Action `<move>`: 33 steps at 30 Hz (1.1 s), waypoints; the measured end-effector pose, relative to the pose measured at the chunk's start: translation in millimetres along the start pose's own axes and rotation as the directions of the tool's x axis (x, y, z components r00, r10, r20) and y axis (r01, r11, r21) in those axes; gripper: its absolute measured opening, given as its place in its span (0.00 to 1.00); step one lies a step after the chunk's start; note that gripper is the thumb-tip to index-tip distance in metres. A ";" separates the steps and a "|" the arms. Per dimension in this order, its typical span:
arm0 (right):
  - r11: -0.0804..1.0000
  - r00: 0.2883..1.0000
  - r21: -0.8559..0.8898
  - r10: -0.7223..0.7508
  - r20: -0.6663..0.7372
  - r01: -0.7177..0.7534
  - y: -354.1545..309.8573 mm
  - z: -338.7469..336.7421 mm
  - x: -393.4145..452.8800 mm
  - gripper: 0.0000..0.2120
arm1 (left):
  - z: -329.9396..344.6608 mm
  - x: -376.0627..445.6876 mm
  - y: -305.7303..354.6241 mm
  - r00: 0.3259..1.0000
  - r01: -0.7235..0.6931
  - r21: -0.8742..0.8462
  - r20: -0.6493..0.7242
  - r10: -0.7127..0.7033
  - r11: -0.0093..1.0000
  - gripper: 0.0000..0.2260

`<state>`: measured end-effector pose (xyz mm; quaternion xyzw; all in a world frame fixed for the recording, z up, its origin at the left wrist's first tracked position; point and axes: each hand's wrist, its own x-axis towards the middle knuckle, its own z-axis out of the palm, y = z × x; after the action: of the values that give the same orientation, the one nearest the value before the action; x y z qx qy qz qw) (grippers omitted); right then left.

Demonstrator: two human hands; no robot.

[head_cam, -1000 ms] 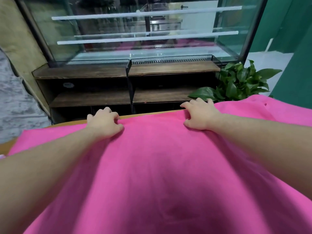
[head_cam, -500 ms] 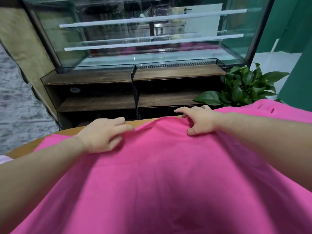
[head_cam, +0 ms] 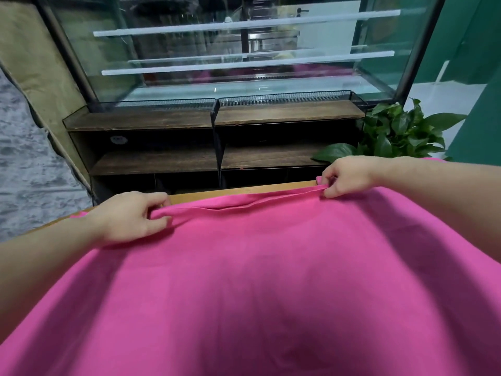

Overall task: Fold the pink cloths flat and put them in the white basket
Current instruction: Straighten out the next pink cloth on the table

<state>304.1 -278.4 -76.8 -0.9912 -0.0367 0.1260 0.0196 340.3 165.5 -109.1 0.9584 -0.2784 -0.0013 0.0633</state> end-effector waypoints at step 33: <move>0.911 0.912 0.324 0.337 -0.235 -0.253 -24.9 34.1 62.2 0.24 | 54.5 82.3 25.3 0.798 0.510 -0.328 -0.163 -0.580 0.795 0.20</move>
<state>354.0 -247.7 -124.0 -0.9793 0.1368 -0.0130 0.1488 394.3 93.9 -157.4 0.9719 0.0255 0.0660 0.2243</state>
